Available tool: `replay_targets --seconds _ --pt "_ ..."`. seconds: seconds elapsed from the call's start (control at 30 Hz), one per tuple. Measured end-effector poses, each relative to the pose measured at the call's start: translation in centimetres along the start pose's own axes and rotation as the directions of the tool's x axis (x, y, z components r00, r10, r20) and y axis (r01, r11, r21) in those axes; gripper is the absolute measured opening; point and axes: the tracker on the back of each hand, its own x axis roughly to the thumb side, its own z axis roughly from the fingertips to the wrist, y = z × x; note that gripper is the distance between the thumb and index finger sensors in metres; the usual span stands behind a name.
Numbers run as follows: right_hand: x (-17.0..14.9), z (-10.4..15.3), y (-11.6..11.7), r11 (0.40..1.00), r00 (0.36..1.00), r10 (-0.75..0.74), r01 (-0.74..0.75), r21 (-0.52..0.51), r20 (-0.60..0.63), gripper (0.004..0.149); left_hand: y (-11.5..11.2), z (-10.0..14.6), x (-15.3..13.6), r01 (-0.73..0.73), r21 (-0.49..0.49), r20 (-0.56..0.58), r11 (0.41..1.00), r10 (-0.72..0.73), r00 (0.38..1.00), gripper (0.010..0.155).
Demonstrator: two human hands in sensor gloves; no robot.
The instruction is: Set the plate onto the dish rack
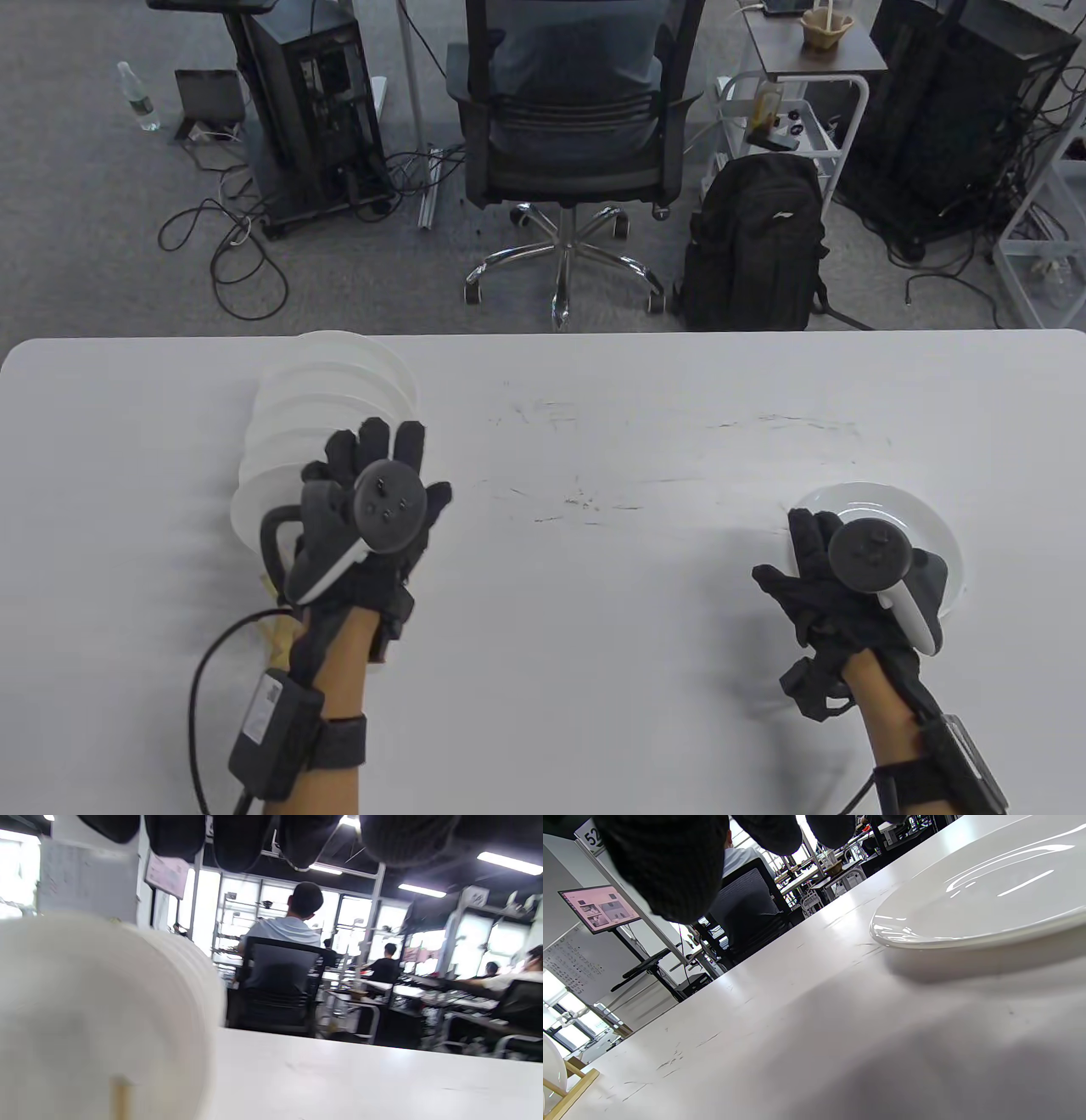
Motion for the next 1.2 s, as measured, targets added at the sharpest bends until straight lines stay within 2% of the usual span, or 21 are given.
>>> replay_targets --seconds 0.13,0.23,0.3,0.37,0.47,0.53,0.6,0.7,0.73,0.77,0.83,0.93,0.97,1.0,1.07,1.2 --pt "0.4 0.3 -0.5 0.993 0.999 -0.029 0.033 -0.115 0.04 0.076 -5.2 1.2 2.3 0.005 -0.024 0.081 1.0 -0.004 0.997 0.081" --pt "1.0 0.8 -2.6 0.996 0.997 -0.059 0.062 -0.069 0.045 0.081 -7.4 1.2 2.2 0.057 -0.041 0.106 0.998 -0.052 0.993 0.081" --pt "1.7 0.9 -4.9 0.992 0.995 -0.098 0.099 -0.077 0.017 0.082 -7.5 1.0 1.9 0.038 -0.08 0.115 0.996 -0.028 0.993 0.081" --pt "2.1 0.5 -7.1 0.991 0.995 -0.102 0.1 -0.091 -0.02 0.079 -7.5 1.2 1.6 0.017 -0.04 0.126 0.999 -0.011 0.992 0.08" --pt "1.6 -1.1 -9.3 0.996 0.992 -0.004 -0.007 -0.085 -0.128 0.069 -7.8 1.3 1.4 0.002 -0.067 0.13 0.998 0.007 0.992 0.08" --pt "-0.3 -2.5 -9.0 0.994 0.971 0.063 -0.082 -0.077 -0.229 0.063 -8.0 1.3 1.3 -0.009 -0.075 0.135 0.997 0.019 0.991 0.08" --pt "-3.1 -3.7 -8.0 0.983 0.906 0.157 -0.183 -0.029 -0.394 0.07 -8.0 1.3 1.2 -0.019 -0.087 0.132 0.996 0.03 0.991 0.08" --pt "-8.4 -4.7 -5.7 0.955 0.75 0.256 -0.292 0.042 -0.609 0.086 -8.1 1.2 1.2 -0.032 -0.092 0.133 0.995 0.044 0.99 0.079" --pt "-10.2 -4.7 -5.0 0.942 0.688 0.286 -0.33 0.063 -0.667 0.088 -8.2 1.3 1.1 -0.036 -0.095 0.133 0.995 0.048 0.99 0.079" --pt "-11.1 -4.6 -4.6 0.935 0.664 0.285 -0.352 0.048 -0.692 0.084 -8.2 1.3 1.1 -0.04 -0.098 0.132 0.994 0.053 0.99 0.079" --pt "-13.0 -4.3 -3.9 0.943 0.66 0.215 -0.333 -0.024 -0.72 0.083 -8.1 1.3 1.1 -0.056 -0.078 0.135 0.995 0.066 0.989 0.078" --pt "-14.1 -4.1 -3.9 0.937 0.622 0.198 -0.348 -0.041 -0.758 0.079 -8.2 1.2 1.0 -0.078 -0.08 0.132 0.994 0.088 0.987 0.077" --pt "-14.7 -3.9 -4.0 0.943 0.617 0.168 -0.328 -0.057 -0.769 0.074 -8.3 1.1 1.0 -0.074 -0.089 0.132 0.993 0.085 0.988 0.077" --pt "-15.3 -3.8 -4.1 0.962 0.64 0.082 -0.25 -0.107 -0.764 0.068 -8.5 1.1 1.0 -0.068 -0.1 0.132 0.993 0.081 0.988 0.077" --pt "-15.8 -3.6 -4.2 0.968 0.649 -0.01 -0.185 -0.171 -0.761 0.064 -8.7 1.1 0.9 -0.07 -0.114 0.129 0.991 0.085 0.988 0.077" --pt "-15.5 -3.0 -5.2 0.941 0.619 0.045 -0.289 -0.174 -0.784 0.057 -8.8 0.9 0.9 -0.084 -0.139 0.122 0.987 0.102 0.987 0.077"
